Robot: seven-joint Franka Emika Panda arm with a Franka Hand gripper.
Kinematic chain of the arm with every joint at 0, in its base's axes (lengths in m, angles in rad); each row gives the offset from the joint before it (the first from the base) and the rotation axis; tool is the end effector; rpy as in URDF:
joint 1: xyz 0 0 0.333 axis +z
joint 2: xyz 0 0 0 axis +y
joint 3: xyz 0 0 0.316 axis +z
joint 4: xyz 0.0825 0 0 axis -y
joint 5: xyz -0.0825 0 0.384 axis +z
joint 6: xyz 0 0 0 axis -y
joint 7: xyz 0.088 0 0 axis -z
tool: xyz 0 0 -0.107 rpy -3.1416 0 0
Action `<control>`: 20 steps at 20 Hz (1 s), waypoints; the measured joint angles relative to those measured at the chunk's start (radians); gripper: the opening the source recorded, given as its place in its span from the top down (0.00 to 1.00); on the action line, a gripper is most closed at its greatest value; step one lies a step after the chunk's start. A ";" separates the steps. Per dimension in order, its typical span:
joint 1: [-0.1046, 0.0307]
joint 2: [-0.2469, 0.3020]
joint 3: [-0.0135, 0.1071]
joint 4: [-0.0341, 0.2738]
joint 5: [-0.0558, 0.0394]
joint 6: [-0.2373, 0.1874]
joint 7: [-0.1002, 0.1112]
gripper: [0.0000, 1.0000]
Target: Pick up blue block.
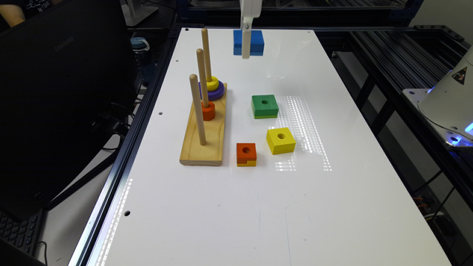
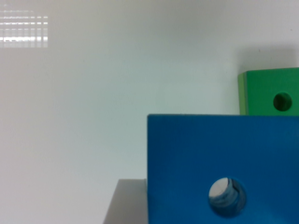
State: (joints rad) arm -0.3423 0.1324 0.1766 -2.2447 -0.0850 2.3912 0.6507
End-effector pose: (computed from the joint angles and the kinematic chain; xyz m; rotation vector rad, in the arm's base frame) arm 0.5309 -0.0898 0.3107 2.8913 -1.1488 0.0386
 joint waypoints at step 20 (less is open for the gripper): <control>0.000 -0.069 0.001 0.023 0.0237 -0.087 -0.018 1.00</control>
State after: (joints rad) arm -0.3421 0.0638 0.1774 -2.2220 -0.0614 2.3045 0.6326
